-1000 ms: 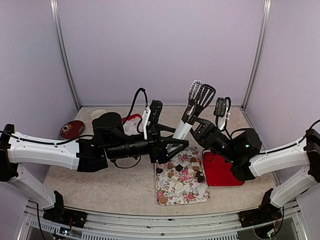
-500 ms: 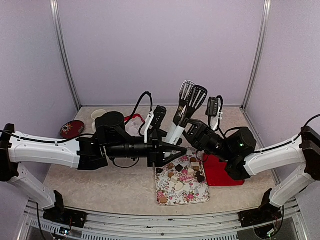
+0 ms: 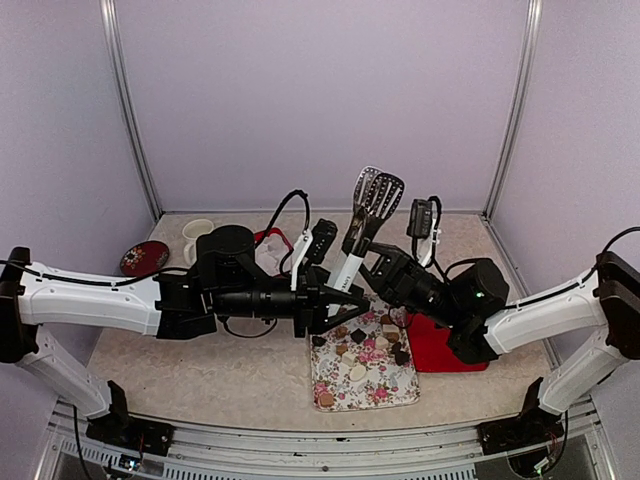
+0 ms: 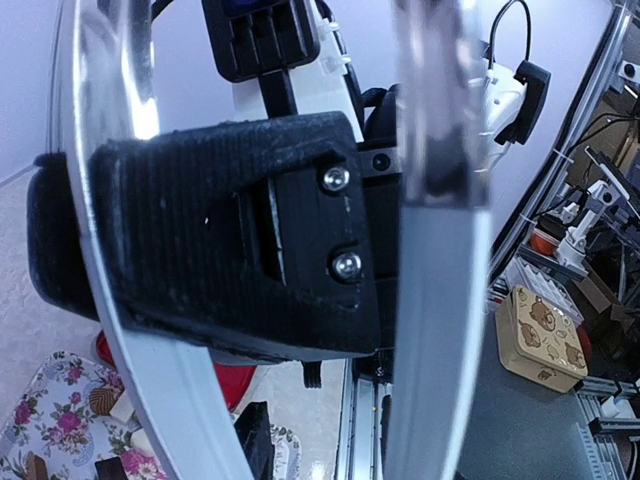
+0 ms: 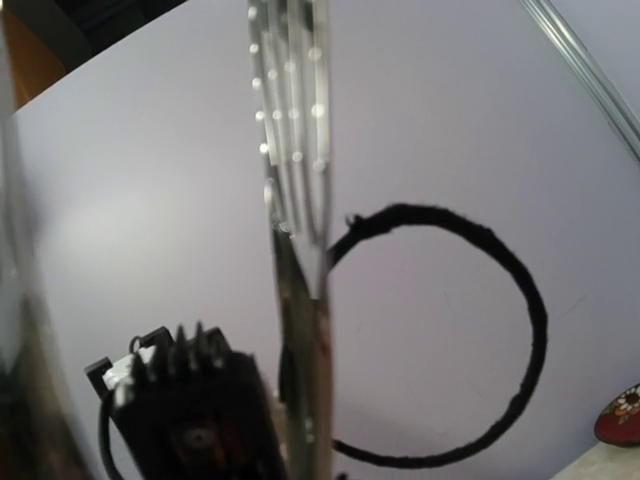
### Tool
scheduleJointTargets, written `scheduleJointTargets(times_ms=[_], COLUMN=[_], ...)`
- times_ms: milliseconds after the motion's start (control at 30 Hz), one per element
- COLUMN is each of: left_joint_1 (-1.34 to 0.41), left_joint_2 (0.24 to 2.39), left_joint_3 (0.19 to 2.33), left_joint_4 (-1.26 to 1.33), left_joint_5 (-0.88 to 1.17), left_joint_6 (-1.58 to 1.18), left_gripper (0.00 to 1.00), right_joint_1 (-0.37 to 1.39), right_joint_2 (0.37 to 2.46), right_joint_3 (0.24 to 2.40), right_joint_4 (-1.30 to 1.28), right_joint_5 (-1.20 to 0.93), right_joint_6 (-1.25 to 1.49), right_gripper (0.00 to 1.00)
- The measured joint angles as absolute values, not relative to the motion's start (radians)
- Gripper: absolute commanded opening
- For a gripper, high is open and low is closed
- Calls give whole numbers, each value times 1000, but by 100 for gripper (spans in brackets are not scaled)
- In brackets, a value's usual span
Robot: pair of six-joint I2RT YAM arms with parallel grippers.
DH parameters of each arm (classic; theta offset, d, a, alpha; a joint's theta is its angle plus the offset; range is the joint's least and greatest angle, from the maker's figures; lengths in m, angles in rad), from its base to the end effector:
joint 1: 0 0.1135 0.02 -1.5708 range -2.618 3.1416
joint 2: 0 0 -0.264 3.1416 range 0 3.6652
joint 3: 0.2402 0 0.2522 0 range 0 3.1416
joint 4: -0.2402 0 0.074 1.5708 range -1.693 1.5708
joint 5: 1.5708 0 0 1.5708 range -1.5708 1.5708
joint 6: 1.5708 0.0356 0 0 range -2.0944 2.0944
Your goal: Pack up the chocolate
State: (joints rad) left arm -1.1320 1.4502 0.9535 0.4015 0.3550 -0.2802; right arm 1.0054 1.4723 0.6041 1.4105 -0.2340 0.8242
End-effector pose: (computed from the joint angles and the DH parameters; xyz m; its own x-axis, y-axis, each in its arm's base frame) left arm 0.1329 -0.3122 0.3014 -0.3142 0.0592 -0.9475 0.9458 0.1056 -0.3070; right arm 0.1490 0.2503 0.2841 -0.4932 0.5554 -0.6695 -0.8330 -0.0798 0.5474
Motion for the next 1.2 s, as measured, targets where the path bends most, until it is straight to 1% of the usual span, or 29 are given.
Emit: scheduleJointTargets(times_ms=[167,267,333,400,633,700,800,833,1000,1100,1200], left_joint_1=[-1134,-1133,-1132,-1132,-1131,-1131,-1132,-1132,-1122,-1106,-1082], left_joint_2=[1444,1435,1434,1435,1435,1435,1433,1433,1420,1399,1380], left_joint_3=[947,946,946,946,940,937,936,936,935,931,931], left_joint_4=[400,407,411,411,419,419,419,418,407,392,340], left_joint_5=[336,310,295,283,253,250,245,242,235,241,242], left_joint_6=[-286,-303,-315,-326,-345,-349,-350,-351,-351,-352,-352], left_gripper=[49,51,47,41,31,30,30,30,30,33,34], right_joint_1=[1006,1006,1006,1006,1008,1010,1009,1005,981,955,922], right_joint_2=[1492,1516,1531,1540,1541,1542,1542,1542,1503,1425,1320], right_joint_3=[586,579,579,579,568,560,532,517,441,397,348], right_joint_4=[1455,1482,1495,1505,1524,1530,1547,1546,1517,1481,1420], right_joint_5=[-209,-200,-197,-196,-194,-192,-168,-154,-99,-69,-43], right_joint_6=[832,842,851,859,867,870,883,882,881,873,857], right_gripper=[0,0,0,0,0,24,47,53,59,63,65])
